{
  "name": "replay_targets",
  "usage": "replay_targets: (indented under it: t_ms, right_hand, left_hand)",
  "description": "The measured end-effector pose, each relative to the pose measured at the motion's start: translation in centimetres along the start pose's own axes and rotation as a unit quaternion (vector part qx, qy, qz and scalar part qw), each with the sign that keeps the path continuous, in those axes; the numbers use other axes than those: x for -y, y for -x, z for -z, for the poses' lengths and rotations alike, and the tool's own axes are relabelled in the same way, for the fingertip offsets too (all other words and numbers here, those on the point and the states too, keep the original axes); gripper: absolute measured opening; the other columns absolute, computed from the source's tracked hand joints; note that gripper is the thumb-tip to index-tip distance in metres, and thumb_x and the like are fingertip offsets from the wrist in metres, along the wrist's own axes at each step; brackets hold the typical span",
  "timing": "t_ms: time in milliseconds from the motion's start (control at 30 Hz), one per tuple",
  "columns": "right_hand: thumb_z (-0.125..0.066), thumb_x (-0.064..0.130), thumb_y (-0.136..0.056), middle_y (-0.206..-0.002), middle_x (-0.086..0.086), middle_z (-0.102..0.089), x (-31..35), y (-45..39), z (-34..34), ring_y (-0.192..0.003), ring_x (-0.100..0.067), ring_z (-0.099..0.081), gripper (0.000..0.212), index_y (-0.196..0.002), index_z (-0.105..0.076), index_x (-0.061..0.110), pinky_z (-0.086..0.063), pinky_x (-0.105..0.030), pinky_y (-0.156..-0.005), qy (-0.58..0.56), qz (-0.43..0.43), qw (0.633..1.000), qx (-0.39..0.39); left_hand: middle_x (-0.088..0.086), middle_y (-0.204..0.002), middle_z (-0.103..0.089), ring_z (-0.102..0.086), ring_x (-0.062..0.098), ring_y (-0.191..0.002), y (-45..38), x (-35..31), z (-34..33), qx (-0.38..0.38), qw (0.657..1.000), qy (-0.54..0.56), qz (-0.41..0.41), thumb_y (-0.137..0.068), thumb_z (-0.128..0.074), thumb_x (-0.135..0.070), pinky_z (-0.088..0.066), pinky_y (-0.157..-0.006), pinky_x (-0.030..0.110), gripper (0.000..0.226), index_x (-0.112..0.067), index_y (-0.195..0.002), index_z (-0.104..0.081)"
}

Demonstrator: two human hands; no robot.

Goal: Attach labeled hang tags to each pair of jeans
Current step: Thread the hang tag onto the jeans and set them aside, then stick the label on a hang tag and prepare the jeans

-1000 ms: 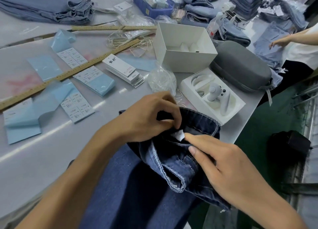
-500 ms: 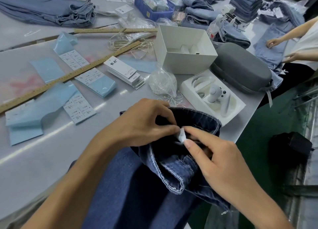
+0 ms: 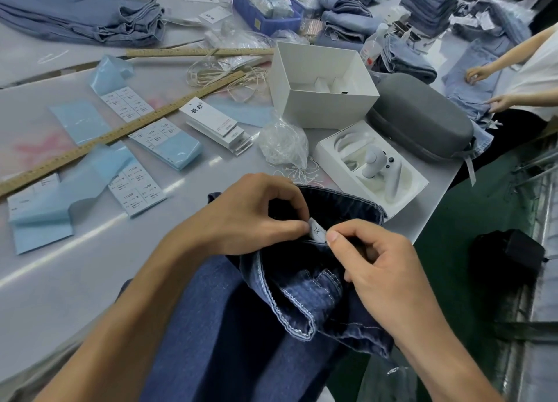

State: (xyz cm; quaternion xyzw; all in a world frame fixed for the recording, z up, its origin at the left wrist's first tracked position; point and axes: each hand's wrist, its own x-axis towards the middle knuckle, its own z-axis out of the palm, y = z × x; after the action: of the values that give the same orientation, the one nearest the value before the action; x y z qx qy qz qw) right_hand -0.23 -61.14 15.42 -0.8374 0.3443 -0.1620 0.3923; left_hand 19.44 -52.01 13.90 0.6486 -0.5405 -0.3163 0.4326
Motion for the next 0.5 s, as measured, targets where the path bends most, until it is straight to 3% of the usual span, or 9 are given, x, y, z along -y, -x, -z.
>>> replay_targets:
  t_ms: [167, 233, 300, 333, 400, 433, 467, 500]
  right_hand:
    - [-0.064, 0.037, -0.094, -0.052, 0.013, -0.054, 0.2, -0.1, -0.1, -0.053, -0.014, -0.053, 0.01, -0.088, -0.07, 0.042, -0.041, -0.021, -0.052, -0.002, -0.002, 1.0, -0.011]
    - [-0.063, 0.041, -0.092, -0.055, 0.01, -0.059, 0.0, -0.3, 0.1, -0.047, -0.009, -0.052, 0.009, -0.088, -0.071, 0.042, -0.04, -0.019, -0.047, -0.003, 0.001, 1.0, -0.026]
    - [-0.063, 0.039, -0.092, -0.06, 0.01, -0.064, -0.4, -0.9, 1.0, -0.046, -0.002, -0.054, 0.009, -0.093, -0.071, 0.043, -0.039, -0.01, -0.046, -0.03, -0.007, 0.997, -0.077]
    - [-0.063, 0.037, -0.094, -0.066, 0.012, -0.066, -0.6, -1.2, 1.7, -0.051, -0.001, -0.06, 0.01, -0.097, -0.07, 0.044, -0.043, -0.01, -0.051, -0.047, -0.011, 0.992, -0.115]
    - [-0.061, 0.038, -0.097, -0.084, 0.01, -0.07, -0.8, -1.7, 3.2, -0.072, -0.005, -0.069, 0.014, -0.105, -0.065, 0.048, -0.051, -0.012, -0.061, -0.04, 0.009, 0.979, -0.201]
    - [-0.059, 0.04, -0.097, -0.096, 0.006, -0.07, -0.6, -1.8, 3.9, -0.081, -0.008, -0.069, 0.015, -0.108, -0.062, 0.05, -0.051, -0.01, -0.067, -0.024, 0.031, 0.971, -0.237]
    - [-0.056, 0.042, -0.098, -0.108, -0.004, -0.067, -0.2, -1.7, 4.3, -0.086, -0.009, -0.067, 0.016, -0.11, -0.059, 0.052, -0.049, -0.008, -0.072, -0.002, 0.056, 0.963, -0.264]
    - [-0.053, 0.041, -0.099, -0.115, -0.01, -0.063, 0.3, -1.5, 4.5, -0.09, -0.011, -0.065, 0.018, -0.113, -0.057, 0.052, -0.047, -0.009, -0.076, 0.016, 0.089, 0.956, -0.281]
  left_hand:
    - [-0.012, -0.094, -0.073, -0.068, 0.01, -0.096, 0.0, 0.2, -0.1, -0.015, 1.0, 0.004, -0.02, -0.09, -0.074, -0.022, -0.053, -0.089, 0.039, 0.003, -0.025, -0.089, -0.074]
    - [-0.008, -0.108, -0.073, -0.067, 0.016, -0.107, 0.1, 0.4, -0.3, -0.095, 0.99, 0.085, -0.053, -0.093, -0.071, -0.025, -0.052, -0.094, 0.037, 0.009, -0.02, -0.101, -0.072]
    - [-0.003, -0.117, -0.071, -0.067, 0.018, -0.112, 0.6, 0.9, -0.2, -0.305, 0.926, 0.212, -0.062, -0.095, -0.065, -0.025, -0.054, -0.093, 0.032, 0.016, -0.019, -0.11, -0.067]
    - [0.0, -0.114, -0.071, -0.068, 0.019, -0.109, 1.2, 1.5, -0.1, -0.432, 0.867, 0.245, -0.05, -0.096, -0.062, -0.023, -0.055, -0.09, 0.033, 0.014, -0.019, -0.109, -0.065]
    - [0.005, -0.103, -0.069, -0.067, 0.021, -0.098, 3.2, 3.0, -0.5, -0.627, 0.752, 0.204, 0.025, -0.096, -0.058, -0.017, -0.056, -0.088, 0.043, 0.01, -0.02, -0.104, -0.063]
    - [0.003, -0.101, -0.067, -0.065, 0.02, -0.096, 4.4, 3.9, -1.2, -0.668, 0.724, 0.156, 0.074, -0.096, -0.056, -0.015, -0.054, -0.089, 0.043, 0.011, -0.021, -0.103, -0.062]
    - [-0.002, -0.102, -0.066, -0.064, 0.017, -0.097, 5.5, 4.7, -2.3, -0.672, 0.724, 0.103, 0.117, -0.096, -0.055, -0.016, -0.052, -0.09, 0.038, 0.013, -0.022, -0.105, -0.062]
    - [-0.006, -0.107, -0.065, -0.062, 0.016, -0.102, 6.3, 5.0, -3.8, -0.643, 0.749, 0.066, 0.148, -0.096, -0.054, -0.02, -0.05, -0.091, 0.034, 0.016, -0.023, -0.11, -0.062]
